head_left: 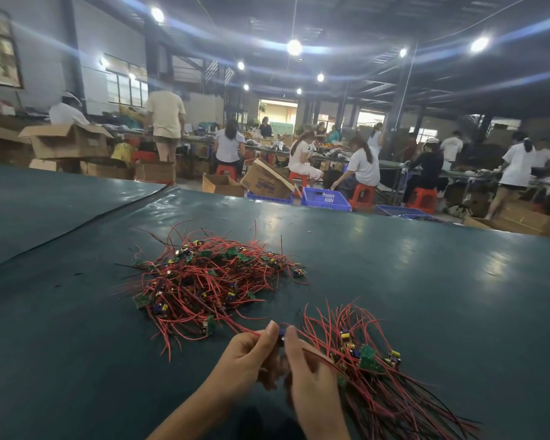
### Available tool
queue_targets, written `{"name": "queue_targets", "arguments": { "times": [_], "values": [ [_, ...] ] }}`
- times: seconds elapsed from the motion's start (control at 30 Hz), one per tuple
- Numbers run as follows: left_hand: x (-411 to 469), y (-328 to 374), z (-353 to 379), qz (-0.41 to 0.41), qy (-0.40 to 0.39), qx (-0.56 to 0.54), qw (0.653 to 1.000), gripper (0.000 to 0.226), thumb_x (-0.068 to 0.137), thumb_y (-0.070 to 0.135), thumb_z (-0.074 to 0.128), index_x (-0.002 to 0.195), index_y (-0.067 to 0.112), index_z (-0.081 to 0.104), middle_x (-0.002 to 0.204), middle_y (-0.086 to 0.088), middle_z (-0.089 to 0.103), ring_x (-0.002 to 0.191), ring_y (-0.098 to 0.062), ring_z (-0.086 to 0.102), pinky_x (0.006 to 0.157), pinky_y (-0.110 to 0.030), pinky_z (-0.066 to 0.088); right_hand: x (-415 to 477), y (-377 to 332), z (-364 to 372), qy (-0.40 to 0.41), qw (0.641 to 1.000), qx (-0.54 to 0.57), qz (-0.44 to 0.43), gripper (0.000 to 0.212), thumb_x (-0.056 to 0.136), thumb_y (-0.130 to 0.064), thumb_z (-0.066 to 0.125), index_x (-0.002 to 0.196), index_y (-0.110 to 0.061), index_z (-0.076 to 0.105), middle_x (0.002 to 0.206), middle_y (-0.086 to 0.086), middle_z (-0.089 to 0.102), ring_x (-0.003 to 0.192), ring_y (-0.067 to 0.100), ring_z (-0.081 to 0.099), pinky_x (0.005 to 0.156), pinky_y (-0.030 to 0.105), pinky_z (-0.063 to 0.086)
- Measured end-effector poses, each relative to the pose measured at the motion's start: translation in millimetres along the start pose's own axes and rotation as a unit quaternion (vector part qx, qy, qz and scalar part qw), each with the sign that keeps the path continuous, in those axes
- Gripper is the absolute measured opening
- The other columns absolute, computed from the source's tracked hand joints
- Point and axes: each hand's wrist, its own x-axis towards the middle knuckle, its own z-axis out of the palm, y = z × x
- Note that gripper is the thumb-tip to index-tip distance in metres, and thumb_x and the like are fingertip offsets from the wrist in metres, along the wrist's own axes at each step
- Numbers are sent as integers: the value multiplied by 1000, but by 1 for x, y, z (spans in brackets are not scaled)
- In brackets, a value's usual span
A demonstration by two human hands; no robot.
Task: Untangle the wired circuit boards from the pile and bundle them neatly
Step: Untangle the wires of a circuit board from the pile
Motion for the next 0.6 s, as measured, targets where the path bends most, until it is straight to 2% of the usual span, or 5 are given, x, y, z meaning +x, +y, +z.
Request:
{"name": "queue_targets", "arguments": {
  "times": [0.17,0.3,0.43,0.5,0.6],
  "values": [
    [-2,-1,-3,0,-39,82,996,62,89,51,33,47,19,65,44,1,56,38,-9,48,44,-17,39,-7,-8,5,13,998,-57,3,60,96,-44,41,47,-22,68,55,-7,68,51,-2,61,51,7,42],
    [0,-2,-4,14,-8,108,994,64,88,54,34,44,16,60,43,-3,53,39,-13,50,49,-23,43,0,-2,-2,33,994,-98,37,63,101,-41,33,67,-3,71,53,15,53,48,17,47,57,36,42],
    [5,-1,-19,58,122,120,984,60,87,50,40,54,7,64,51,-11,59,47,-18,54,52,-26,43,10,-1,-12,118,972,122,163,64,99,-50,35,67,-11,74,45,1,41,31,13,30,35,17,25],
    [7,-5,-34,124,193,243,943,46,92,41,48,60,13,65,55,-2,60,50,-15,52,52,-29,42,15,-2,-17,136,935,248,213,58,98,-55,35,84,-11,70,49,-2,38,28,7,23,33,13,20],
    [8,-9,-59,217,229,500,807,8,88,23,67,80,21,69,82,13,65,76,-10,57,70,-32,51,18,-2,-24,150,903,326,237,49,97,-55,39,101,-13,63,57,-1,38,27,5,22,30,12,20]
  ]
}}
